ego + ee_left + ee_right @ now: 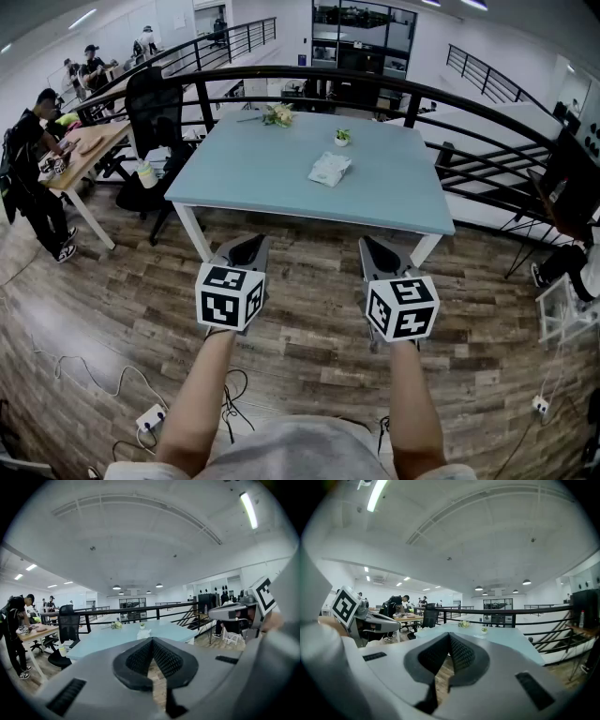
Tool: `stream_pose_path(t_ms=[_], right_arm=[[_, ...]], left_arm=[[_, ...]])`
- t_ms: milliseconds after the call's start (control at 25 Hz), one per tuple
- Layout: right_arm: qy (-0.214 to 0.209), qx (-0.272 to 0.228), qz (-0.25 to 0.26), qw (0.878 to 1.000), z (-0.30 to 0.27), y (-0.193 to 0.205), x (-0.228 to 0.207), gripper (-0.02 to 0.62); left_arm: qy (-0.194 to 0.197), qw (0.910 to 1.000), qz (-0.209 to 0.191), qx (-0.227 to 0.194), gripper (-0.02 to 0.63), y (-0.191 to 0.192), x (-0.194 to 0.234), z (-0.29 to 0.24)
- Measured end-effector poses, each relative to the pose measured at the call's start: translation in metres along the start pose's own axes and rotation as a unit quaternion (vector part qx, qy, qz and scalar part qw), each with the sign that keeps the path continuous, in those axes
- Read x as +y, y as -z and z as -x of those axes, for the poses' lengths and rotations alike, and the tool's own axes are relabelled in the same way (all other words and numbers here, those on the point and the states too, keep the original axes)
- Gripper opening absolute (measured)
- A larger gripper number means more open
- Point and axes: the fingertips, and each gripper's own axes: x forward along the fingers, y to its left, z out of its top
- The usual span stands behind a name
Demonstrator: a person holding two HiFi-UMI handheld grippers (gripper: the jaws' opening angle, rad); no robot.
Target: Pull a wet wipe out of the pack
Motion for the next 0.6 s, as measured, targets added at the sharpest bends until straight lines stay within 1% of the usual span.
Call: stream_pose_path(t_ms=[320, 600], right_arm=[[0.004, -0.007, -0.005, 1.000, -0.008, 0.001, 0.016, 0.005], [0.003, -0.001, -0.007, 1.000, -0.006, 0.001, 0.025, 0.012]], left_arm=[[0.009, 1.0000, -0.003, 0.003, -0.008, 0.008, 0.013, 0.001], [0.020, 0.9998, -0.001, 0.004, -0.008, 0.009, 0.012, 0.003]])
